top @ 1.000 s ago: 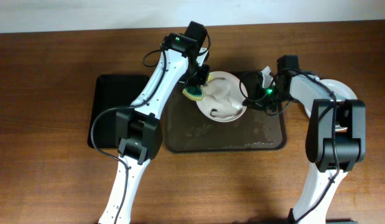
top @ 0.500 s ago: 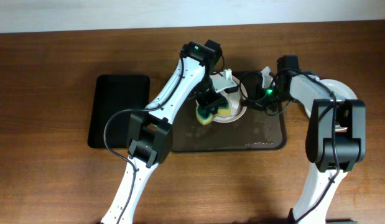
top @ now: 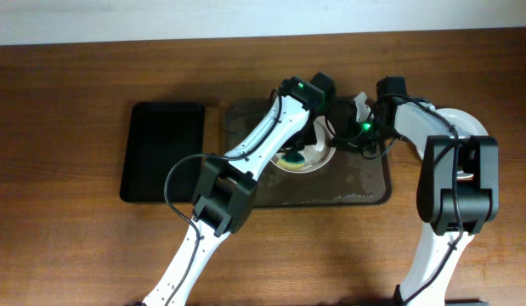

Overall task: Clean dirty plates on tray and stack at the side
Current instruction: 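Scrub the held plate with the sponge in the left gripper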

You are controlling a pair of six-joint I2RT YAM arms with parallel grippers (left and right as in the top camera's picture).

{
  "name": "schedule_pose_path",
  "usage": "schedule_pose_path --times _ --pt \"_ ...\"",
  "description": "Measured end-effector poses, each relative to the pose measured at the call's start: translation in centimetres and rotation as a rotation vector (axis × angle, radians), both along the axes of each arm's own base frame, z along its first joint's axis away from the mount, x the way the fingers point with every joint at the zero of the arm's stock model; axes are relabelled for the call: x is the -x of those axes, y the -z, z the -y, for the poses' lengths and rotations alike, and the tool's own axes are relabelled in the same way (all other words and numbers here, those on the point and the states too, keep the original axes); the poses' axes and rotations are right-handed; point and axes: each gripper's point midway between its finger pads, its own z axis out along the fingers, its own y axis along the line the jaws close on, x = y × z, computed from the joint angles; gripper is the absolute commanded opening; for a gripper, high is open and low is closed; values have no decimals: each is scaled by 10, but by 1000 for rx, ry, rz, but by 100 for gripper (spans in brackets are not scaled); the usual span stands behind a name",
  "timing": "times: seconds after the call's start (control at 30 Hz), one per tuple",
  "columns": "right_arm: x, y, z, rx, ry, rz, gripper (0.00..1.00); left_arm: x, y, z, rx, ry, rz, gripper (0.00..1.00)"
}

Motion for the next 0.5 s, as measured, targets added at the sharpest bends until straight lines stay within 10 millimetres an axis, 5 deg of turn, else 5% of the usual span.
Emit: schedule_pose_path --times 0.5 --pt "0 0 0 -2 17 -15 4 -15 8 4 16 -100 133 0"
